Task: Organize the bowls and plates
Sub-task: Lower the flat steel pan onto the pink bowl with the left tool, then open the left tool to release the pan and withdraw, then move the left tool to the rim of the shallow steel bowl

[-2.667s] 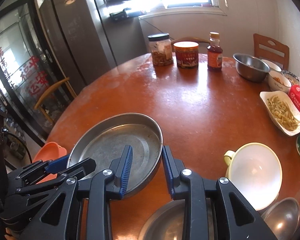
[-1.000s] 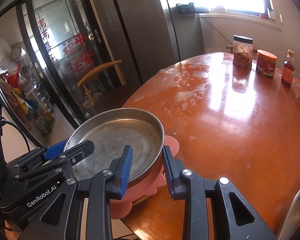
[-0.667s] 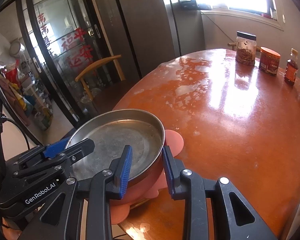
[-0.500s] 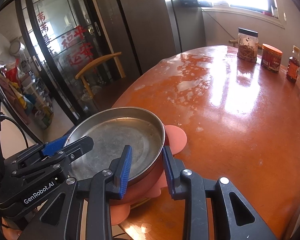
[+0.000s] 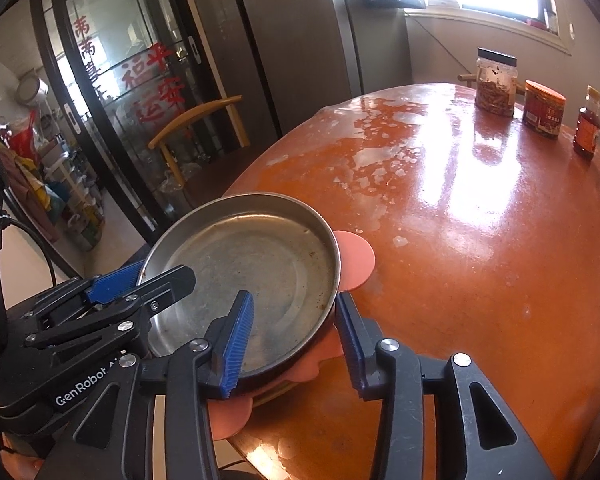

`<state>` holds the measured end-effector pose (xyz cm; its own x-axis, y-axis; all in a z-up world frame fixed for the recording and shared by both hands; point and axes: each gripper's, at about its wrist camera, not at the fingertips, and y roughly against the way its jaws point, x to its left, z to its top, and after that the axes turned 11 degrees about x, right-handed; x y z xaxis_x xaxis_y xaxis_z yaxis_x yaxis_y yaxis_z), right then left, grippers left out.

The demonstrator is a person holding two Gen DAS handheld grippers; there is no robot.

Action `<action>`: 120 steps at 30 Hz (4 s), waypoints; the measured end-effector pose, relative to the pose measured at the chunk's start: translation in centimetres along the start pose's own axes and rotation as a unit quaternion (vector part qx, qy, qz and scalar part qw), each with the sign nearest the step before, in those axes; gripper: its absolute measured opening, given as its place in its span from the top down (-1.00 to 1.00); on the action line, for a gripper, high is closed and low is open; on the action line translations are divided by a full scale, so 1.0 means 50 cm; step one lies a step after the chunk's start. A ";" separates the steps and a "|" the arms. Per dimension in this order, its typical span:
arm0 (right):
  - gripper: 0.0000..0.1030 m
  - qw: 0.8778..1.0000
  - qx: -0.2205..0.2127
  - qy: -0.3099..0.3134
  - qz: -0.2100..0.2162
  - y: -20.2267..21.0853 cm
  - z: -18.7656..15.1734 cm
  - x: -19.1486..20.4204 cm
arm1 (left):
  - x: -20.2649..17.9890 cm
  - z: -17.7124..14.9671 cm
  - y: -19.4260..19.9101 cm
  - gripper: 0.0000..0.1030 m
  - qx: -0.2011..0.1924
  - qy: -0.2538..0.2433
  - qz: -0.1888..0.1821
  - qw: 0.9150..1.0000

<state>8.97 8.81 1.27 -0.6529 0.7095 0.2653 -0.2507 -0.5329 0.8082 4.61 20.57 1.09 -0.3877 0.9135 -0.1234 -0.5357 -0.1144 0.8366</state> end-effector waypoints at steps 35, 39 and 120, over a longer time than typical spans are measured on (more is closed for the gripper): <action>-0.25 0.999 -0.029 -0.034 -0.003 0.069 -0.036 -0.042 | 0.007 -0.010 0.023 -0.08 -0.008 0.007 0.005 1.000; -0.28 0.999 -0.039 -0.036 -0.005 0.086 -0.038 -0.044 | 0.008 -0.010 0.038 -0.13 -0.018 0.007 0.005 1.000; -0.54 0.933 -0.145 -0.311 -0.107 0.406 -0.449 -0.377 | -0.493 -0.145 0.082 -0.35 0.037 -0.222 -0.112 0.968</action>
<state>0.17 -25.75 0.90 -0.0466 0.8959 0.4418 -0.5698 -0.3871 0.7249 6.56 -5.23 3.70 0.1007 0.9919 -0.0775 -0.5077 0.1182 0.8534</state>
